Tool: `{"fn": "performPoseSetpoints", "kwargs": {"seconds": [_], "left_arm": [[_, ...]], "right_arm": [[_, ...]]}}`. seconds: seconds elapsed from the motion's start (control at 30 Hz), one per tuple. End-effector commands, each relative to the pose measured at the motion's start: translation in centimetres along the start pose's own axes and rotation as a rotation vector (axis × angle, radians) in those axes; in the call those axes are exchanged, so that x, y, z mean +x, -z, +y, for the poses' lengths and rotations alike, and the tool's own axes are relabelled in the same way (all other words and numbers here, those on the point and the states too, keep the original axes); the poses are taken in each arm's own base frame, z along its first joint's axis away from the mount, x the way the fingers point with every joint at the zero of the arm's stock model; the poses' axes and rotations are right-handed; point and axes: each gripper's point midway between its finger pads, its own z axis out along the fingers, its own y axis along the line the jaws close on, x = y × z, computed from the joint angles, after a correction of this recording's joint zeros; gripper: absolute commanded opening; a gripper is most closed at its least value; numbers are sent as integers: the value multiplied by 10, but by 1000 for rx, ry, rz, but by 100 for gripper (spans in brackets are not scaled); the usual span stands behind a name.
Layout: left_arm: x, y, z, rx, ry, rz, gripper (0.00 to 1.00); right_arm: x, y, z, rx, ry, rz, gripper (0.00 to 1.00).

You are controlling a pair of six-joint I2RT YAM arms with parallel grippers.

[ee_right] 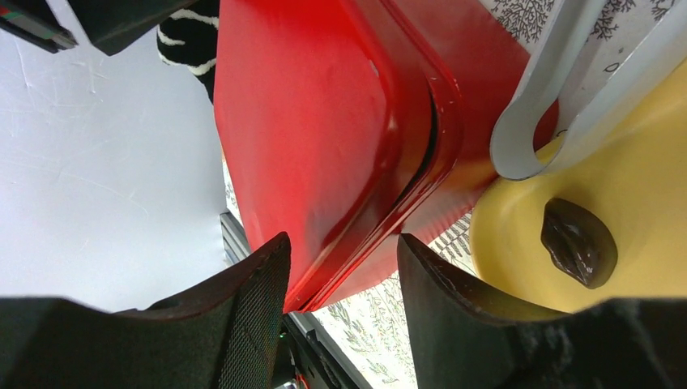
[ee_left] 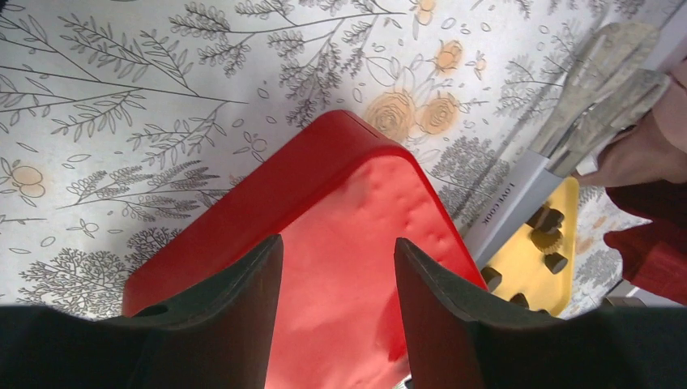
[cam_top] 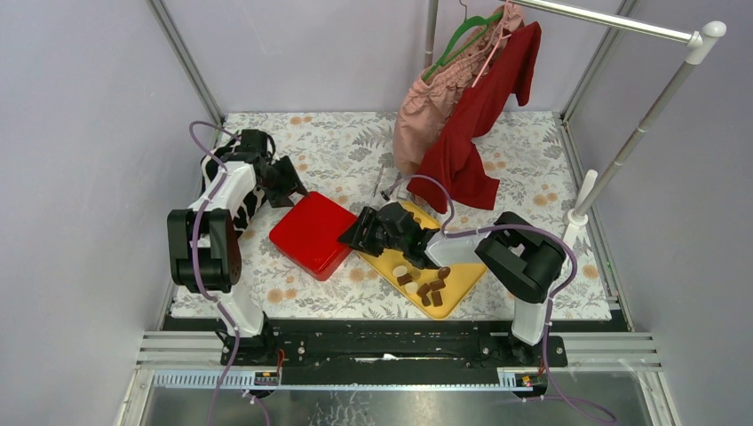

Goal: Pack the chocolate

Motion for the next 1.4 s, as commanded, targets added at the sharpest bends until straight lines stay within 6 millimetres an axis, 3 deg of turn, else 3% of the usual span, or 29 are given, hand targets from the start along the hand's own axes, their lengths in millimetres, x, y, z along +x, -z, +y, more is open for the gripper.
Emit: {"fn": "performPoseSetpoints", "kwargs": {"seconds": [0.0, 0.1, 0.27, 0.33, 0.43, 0.6, 0.83, 1.03, 1.37], "left_arm": [[-4, 20, -20, 66, -6, -17, 59], [-8, 22, -15, 42, 5, -40, 60], [-15, 12, 29, -168, 29, -92, 81], [-8, 4, 35, -163, 39, -63, 83], [4, -6, 31, -105, 49, -22, 83], [11, -5, 16, -13, 57, 24, 76], [11, 15, -4, 104, 87, 26, 65], [9, 32, -17, 166, 95, 20, 62], [5, 34, -1, 74, 84, -29, 66]], "right_arm": [[-11, -6, 19, -63, -11, -21, 59], [-10, -4, 18, -64, -13, -22, 59], [-12, 5, 21, -74, -8, -38, 56], [-13, 8, 24, -83, -5, -41, 52], [-13, 10, 29, -102, -2, -38, 47], [-14, 13, 36, -122, 0, -36, 44], [-13, 6, 30, -103, -8, -30, 46], [-11, 1, 24, -90, -19, -27, 51], [-8, 2, 22, -89, -21, -16, 54]]}}
